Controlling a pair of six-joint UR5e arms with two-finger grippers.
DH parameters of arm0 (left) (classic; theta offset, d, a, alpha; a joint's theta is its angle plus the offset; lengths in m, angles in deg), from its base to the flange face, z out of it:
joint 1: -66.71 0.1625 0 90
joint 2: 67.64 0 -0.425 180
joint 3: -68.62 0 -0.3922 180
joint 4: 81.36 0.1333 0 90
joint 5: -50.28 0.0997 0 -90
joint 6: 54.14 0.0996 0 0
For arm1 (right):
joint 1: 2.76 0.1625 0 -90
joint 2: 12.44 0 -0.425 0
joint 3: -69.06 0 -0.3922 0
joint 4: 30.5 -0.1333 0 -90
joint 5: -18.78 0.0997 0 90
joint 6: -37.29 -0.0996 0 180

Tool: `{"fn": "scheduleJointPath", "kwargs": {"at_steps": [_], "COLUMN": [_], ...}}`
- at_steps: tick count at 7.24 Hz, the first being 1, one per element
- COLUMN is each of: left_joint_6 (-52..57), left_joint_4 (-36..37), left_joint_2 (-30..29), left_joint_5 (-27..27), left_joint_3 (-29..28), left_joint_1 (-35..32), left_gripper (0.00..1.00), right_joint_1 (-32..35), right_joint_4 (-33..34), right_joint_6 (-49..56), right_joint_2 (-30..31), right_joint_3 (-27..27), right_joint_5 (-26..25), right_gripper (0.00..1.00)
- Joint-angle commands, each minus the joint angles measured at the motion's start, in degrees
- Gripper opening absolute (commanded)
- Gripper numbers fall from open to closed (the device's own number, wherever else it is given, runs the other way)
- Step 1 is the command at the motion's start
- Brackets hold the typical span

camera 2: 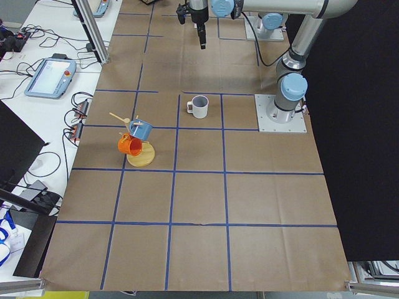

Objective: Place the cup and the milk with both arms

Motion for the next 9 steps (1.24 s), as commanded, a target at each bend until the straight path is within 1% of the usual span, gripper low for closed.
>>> {"fn": "scheduleJointPath", "kwargs": {"at_steps": [1,2,3,4,5,6,7,8,9], "left_joint_6": [7.94,9.47,15.31,22.07,25.1,30.17,33.1,33.12,33.04], "left_joint_4": [3.2,5.14,8.73,13.03,16.38,21.29,25.25,26.68,27.74], "left_joint_2": [1.98,2.52,2.78,3.66,3.93,3.67,2.62,1.48,-0.1], "left_joint_5": [0.81,0.9,3.43,3.63,3.63,3.54,3.45,3.28,3.19], "left_joint_3": [5.13,7.94,11.45,14.88,18.48,22.0,24.21,24.75,24.84], "left_joint_1": [1.83,3.84,8.12,12.87,16.92,21.83,25.36,26.87,27.06], "left_gripper": [0.99,0.99,0.99,0.99,0.99,0.99,0.99,0.99,0.94], "right_joint_1": [0.0,0.0,0.0,0.0,0.0,0.0,0.0,0.0,0.0], "right_joint_4": [0.0,0.08,0.08,0.08,0.08,0.08,0.0,0.0,0.08], "right_joint_6": [0.11,0.03,0.03,0.03,0.03,0.03,0.2,0.2,0.29], "right_joint_2": [0.0,0.0,0.0,0.0,0.0,0.0,0.0,0.0,0.09], "right_joint_3": [-0.47,-0.56,-0.56,-0.47,-0.56,-0.56,-0.56,-0.91,-1.0], "right_joint_5": [0.09,0.09,0.09,0.09,0.09,0.09,0.09,0.09,0.09], "right_gripper": [1.0,1.0,1.0,1.0,1.0,1.0,1.0,1.0,1.0]}}
